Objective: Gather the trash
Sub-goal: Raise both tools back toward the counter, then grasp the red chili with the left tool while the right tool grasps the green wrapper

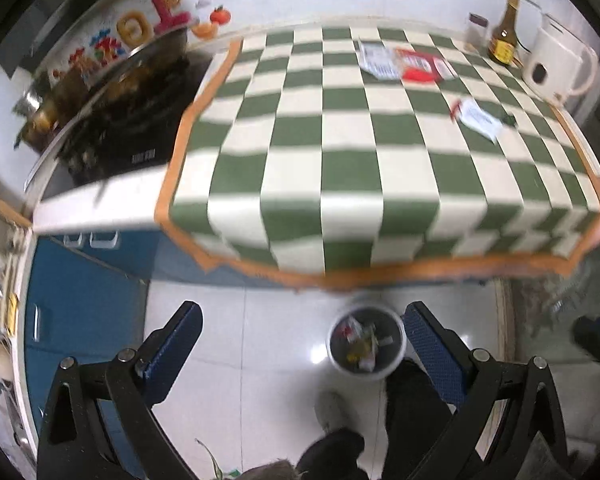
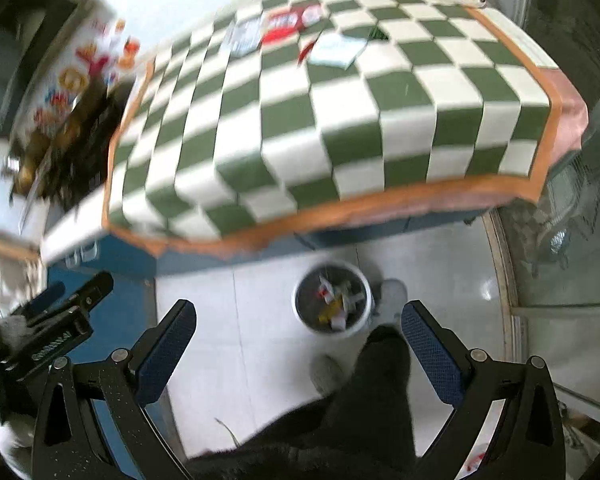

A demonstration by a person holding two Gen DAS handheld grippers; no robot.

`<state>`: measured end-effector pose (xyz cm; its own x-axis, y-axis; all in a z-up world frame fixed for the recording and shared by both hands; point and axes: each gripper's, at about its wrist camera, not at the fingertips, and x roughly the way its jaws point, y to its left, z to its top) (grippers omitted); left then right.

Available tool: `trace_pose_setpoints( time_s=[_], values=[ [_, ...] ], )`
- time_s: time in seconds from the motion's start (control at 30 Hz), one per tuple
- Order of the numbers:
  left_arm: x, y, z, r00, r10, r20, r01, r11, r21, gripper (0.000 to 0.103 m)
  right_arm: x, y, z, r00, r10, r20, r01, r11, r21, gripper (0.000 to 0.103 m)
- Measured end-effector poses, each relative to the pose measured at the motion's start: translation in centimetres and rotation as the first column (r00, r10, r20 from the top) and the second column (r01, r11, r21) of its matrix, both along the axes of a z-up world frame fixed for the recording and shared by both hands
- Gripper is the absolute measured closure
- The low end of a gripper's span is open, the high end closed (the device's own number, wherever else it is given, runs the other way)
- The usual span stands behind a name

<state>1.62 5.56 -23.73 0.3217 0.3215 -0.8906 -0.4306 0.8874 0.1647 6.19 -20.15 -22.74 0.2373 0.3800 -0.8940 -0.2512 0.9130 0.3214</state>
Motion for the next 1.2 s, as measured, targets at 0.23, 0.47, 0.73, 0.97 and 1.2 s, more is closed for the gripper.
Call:
trace_pose_setpoints(
  time_s=[0.23, 0.47, 0.73, 0.97, 1.2],
  values=[
    [15.1, 0.3, -1.5, 0.999, -0.035, -0.038, 0.03, 0.991, -0.132, 0.0, 16.7, -1.8, -0.7, 0.998, -0.06, 0.006, 0.059, 0.997, 0.046, 0.028],
    [30.8, -2.8, -6.1, 0.977, -0.183, -0.11, 0.145, 0.947, -0.286, 0.051, 31.5, -2.2, -3.8, 0.997, -0.07, -0.027, 0.071, 0.997, 0.022, 0.052],
    [38.4, -5.5, -10.3, 0.942, -0.283, -0.18, 0.201, 0.906, -0.373, 0.074, 38.1, -2.6, -7.4, 0.989, -0.08, -0.121, 0.087, 0.995, 0.052, 0.052],
    [37.5, -5.0, -10.0, 0.948, -0.245, -0.205, 0.186, 0.946, -0.267, 0.096, 39.4, -0.4, -9.1, 0.989, -0.044, -0.144, 0.057, 0.995, 0.087, 0.051],
    [34.2, -2.2, -9.6, 0.977, -0.057, -0.204, 0.029, 0.99, -0.139, 0.096, 39.1, 4.4, -10.3, 0.997, 0.057, -0.055, -0.057, 0.998, -0.011, 0.062]
  ],
)
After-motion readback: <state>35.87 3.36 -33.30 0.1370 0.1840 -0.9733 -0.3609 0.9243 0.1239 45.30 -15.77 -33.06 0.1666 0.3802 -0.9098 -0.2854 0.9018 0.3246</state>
